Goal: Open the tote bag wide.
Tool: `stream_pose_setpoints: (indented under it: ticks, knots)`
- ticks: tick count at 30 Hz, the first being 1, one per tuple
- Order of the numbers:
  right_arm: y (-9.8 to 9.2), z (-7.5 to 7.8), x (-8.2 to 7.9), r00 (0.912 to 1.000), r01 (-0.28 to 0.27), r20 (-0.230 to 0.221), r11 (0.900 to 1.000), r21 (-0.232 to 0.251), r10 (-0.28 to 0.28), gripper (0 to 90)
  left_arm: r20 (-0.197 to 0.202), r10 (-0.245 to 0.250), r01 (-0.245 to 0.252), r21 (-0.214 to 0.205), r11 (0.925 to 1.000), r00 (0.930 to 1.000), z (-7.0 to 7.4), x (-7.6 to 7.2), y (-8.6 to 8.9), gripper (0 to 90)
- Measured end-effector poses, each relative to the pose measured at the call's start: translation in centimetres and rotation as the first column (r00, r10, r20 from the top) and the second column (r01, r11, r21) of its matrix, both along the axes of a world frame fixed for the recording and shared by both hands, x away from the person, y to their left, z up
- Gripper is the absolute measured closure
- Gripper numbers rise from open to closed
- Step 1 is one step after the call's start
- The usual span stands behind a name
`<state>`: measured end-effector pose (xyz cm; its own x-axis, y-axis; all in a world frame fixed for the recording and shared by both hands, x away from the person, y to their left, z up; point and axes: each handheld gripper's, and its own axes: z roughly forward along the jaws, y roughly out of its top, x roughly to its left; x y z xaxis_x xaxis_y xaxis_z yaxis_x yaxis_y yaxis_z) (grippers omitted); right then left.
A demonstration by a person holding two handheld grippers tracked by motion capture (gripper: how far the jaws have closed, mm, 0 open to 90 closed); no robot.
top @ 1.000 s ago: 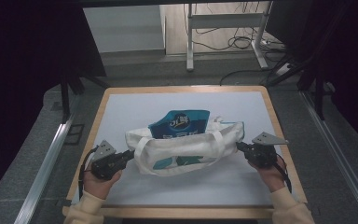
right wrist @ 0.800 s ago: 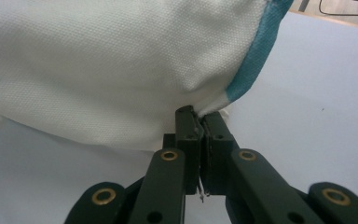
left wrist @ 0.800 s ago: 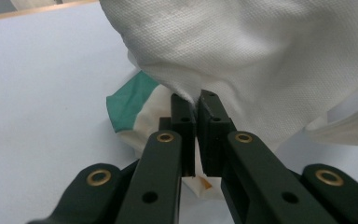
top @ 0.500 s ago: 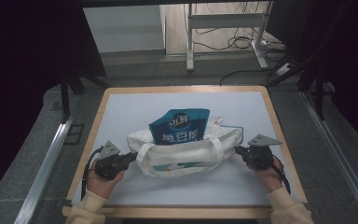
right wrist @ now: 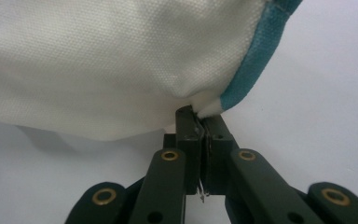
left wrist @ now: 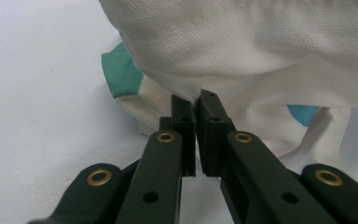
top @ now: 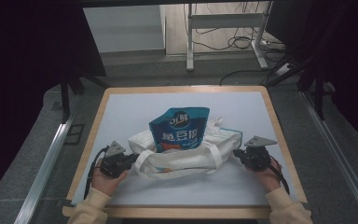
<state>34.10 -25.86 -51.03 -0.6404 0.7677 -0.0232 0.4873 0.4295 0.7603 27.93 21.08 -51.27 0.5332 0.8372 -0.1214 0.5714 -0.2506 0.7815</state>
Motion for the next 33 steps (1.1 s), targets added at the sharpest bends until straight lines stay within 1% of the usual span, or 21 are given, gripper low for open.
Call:
stream_pose_setpoints:
  ticks: [6, 9, 11, 12, 14, 15, 17, 18, 20, 21, 22, 23, 24, 25, 27, 28, 29, 30, 31, 32, 33]
  knots:
    - [-0.1, -0.1, 0.0, 1.0, 0.004, 0.0, 0.9999, 0.013, -0.004, 85.9, 0.003, 0.001, -0.001, -0.003, 1.0, 1.0, 0.0, -0.1, 0.1, 85.9]
    - [-0.2, -0.1, 0.0, 0.9999, 0.013, 0.004, 0.9999, 0.012, -0.013, 80.4, 0.011, 0.004, -0.004, 0.003, 1.0, 0.9999, 0.0, -0.4, 0.2, 82.4]
    - [-0.3, -0.1, -0.1, 0.9997, 0.025, 0.006, 0.9996, 0.015, -0.025, 69.4, 0.022, 0.009, -0.009, 0.002, 1.0, 0.9997, 0.2, -0.7, 0.3, 75.4]
    - [-0.4, 0.0, -0.2, 0.9992, 0.037, 0.015, 0.9991, 0.019, -0.037, 62.9, 0.037, 0.017, -0.017, -0.002, 0.9998, 0.9992, 0.3, -0.9, 0.4, 69.1]
    - [-0.7, 0.3, -0.4, 0.9976, 0.059, 0.034, 0.9976, 0.037, -0.06, 53.0, 0.047, 0.026, -0.024, -0.026, 0.9994, 0.9986, 0.9, -1.3, 0.7, 59.1]
    - [-0.9, 0.8, -0.7, 0.9955, 0.074, 0.055, 0.9955, 0.06, -0.077, 47.3, 0.05, 0.029, -0.028, -0.032, 0.9991, 0.9983, 1.1, -1.4, 0.8, 47.8]
    - [-1.1, 1.4, -1.0, 0.993, 0.087, 0.073, 0.9929, 0.082, -0.093, 43.7, 0.079, 0.063, -0.059, -0.053, 0.9968, 0.9948, 2.0, -2.4, 1.3, 40.7]
    - [-1.3, 1.7, -1.2, 0.9917, 0.092, 0.081, 0.9914, 0.092, -0.1, 42.1, 0.079, 0.063, -0.059, -0.053, 0.9968, 0.9948, 2.0, -2.4, 1.3, 38.2]
    - [-1.5, 2.1, -1.4, 0.9902, 0.097, 0.09, 0.9897, 0.105, -0.107, 41.0, 0.107, 0.078, -0.07, -0.073, 0.9949, 0.9913, 2.8, -3.0, 1.8, 36.4]
    - [-1.9, 2.9, -1.7, 0.9875, 0.101, 0.107, 0.9863, 0.13, -0.115, 40.6, 0.129, 0.087, -0.075, -0.091, 0.993, 0.9878, 3.6, -3.5, 2.2, 35.7]
    - [-2.0, 3.2, -1.8, 0.9865, 0.102, 0.113, 0.9848, 0.14, -0.119, 40.6, 0.129, 0.087, -0.075, -0.091, 0.993, 0.9878, 3.6, -3.5, 2.2, 35.7]
    - [-2.0, 3.2, -1.8, 0.9865, 0.102, 0.113, 0.9848, 0.14, -0.119, 40.6, 0.145, 0.096, -0.081, -0.108, 0.9908, 0.9847, 4.2, -3.7, 2.4, 35.7]
    - [-2.2, 3.8, -1.9, 0.9845, 0.102, 0.125, 0.9821, 0.158, -0.123, 40.6, 0.152, 0.104, -0.086, -0.12, 0.989, 0.9829, 4.7, -3.8, 2.6, 36.2]
    - [-2.5, 4.9, -2.0, 0.9817, 0.1, 0.142, 0.9773, 0.187, -0.128, 42.9, 0.155, 0.112, -0.092, -0.135, 0.9866, 0.9814, 5.2, -3.8, 2.7, 37.7]
    - [-2.5, 5.8, -2.0, 0.9808, 0.084, 0.155, 0.9741, 0.21, -0.118, 48.0, 0.168, 0.119, -0.091, -0.166, 0.982, 0.9786, 6.5, -3.5, 2.8, 39.2]
    - [-2.5, 6.3, -2.0, 0.9812, 0.069, 0.161, 0.9733, 0.219, -0.106, 50.4, 0.174, 0.118, -0.088, -0.169, 0.9816, 0.9778, 6.9, -3.4, 2.7, 40.2]
    - [-2.3, 6.8, -1.9, 0.9814, 0.054, 0.168, 0.9734, 0.223, -0.093, 53.7, 0.174, 0.118, -0.088, -0.169, 0.9816, 0.9778, 6.9, -3.4, 2.7, 41.6]
    - [-2.0, 7.2, -1.8, 0.9813, 0.04, 0.175, 0.9744, 0.221, -0.08, 57.4, 0.182, 0.108, -0.077, -0.172, 0.9822, 0.9774, 7.7, -3.1, 2.4, 44.5]
    - [-2.0, 7.2, -1.8, 0.9813, 0.04, 0.175, 0.9744, 0.221, -0.08, 57.4, 0.182, 0.108, -0.077, -0.172, 0.9822, 0.9774, 7.7, -3.1, 2.4, 48.2]
    - [-1.6, 7.6, -1.7, 0.9815, 0.024, 0.18, 0.9759, 0.217, -0.065, 60.4, 0.181, 0.097, -0.068, -0.16, 0.9848, 0.9787, 8.1, -2.8, 2.1, 48.2]
    - [-1.1, 8.1, -1.4, 0.9818, 0.004, 0.185, 0.9782, 0.208, -0.043, 64.2, 0.178, 0.082, -0.055, -0.153, 0.9867, 0.9806, 8.3, -2.5, 1.9, 55.8]
